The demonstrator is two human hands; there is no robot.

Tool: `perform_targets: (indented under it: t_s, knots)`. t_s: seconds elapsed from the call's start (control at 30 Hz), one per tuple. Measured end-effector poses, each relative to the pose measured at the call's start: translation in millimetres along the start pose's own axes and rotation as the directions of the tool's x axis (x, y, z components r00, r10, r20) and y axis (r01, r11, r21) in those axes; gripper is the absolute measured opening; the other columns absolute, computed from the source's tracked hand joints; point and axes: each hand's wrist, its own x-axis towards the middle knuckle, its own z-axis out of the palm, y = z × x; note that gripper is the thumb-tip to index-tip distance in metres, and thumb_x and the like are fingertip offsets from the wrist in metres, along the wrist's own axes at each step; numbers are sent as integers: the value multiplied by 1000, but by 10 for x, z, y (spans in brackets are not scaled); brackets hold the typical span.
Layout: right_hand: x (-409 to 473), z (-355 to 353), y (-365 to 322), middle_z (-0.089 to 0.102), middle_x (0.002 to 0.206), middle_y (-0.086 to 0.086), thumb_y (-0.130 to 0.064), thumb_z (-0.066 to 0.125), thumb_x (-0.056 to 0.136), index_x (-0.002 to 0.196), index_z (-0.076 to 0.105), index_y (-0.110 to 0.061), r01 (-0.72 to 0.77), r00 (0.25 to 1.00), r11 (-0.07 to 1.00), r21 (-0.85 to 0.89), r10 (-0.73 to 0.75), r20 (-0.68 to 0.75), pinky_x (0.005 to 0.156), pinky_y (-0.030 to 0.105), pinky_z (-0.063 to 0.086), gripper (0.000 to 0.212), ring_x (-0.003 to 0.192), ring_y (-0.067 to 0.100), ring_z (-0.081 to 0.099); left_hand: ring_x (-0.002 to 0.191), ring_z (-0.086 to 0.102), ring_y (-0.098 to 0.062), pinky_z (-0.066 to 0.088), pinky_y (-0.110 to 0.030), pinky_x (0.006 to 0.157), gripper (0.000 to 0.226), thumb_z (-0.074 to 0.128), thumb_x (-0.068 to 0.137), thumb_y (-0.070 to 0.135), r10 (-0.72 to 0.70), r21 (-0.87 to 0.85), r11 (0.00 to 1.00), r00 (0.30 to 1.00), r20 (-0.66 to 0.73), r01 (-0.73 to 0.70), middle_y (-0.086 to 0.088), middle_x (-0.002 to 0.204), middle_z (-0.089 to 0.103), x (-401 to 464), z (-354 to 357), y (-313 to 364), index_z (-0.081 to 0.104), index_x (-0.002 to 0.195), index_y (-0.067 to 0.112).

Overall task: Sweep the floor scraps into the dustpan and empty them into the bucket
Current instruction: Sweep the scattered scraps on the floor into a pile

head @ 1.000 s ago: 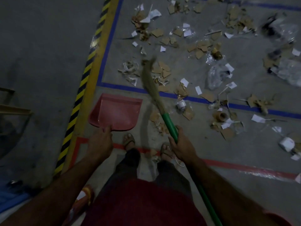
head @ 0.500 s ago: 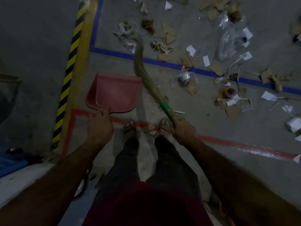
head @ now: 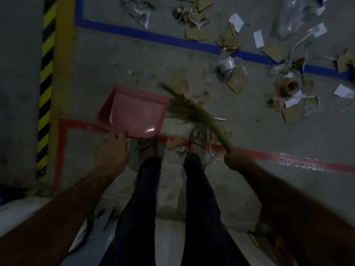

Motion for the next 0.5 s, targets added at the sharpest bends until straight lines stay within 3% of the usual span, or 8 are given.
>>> perform_targets:
  t_s: [0.1, 0.23, 0.33, 0.5]
  knots:
    - [348, -284, 291, 65, 113, 26, -24, 50, 96, 157, 17, -37, -104, 993, 993, 60, 107, -58, 77, 34, 49, 70, 94, 38, 65, 60, 56, -38, 32, -36, 52, 40, 64, 84, 8, -50, -110, 993, 999, 16, 52, -23, 89, 52, 270, 187, 52, 53, 122, 3]
    - [694, -658, 449, 63, 109, 25, -27, 47, 96, 156, 10, -40, -130, 981, 983, 132, 147, -128, 80, 44, 57, 72, 82, 37, 65, 72, 60, -46, 50, -48, 58, 37, 55, 87, 10, -54, -223, 973, 998, 41, 62, -25, 100, 50, 608, 199, 100, 44, 122, 9]
    - [846, -970, 459, 61, 117, 30, -30, 47, 96, 158, 9, -38, -141, 966, 971, 191, 177, -186, 81, 45, 57, 73, 88, 41, 65, 79, 60, -47, 44, -46, 62, 34, 53, 93, 15, -73, -184, 980, 997, -7, 71, -25, 101, 53, 802, 72, 110, 46, 125, 7]
    - [595, -1143, 318, 66, 97, 25, -33, 43, 100, 159, 6, -30, -76, 942, 942, 327, 175, -285, 67, 39, 53, 69, 71, 35, 64, 76, 59, -45, 44, -46, 62, 29, 47, 95, 18, -28, -222, 975, 994, -103, 5, -22, 98, 52, 1013, -117, 46, 44, 123, 9]
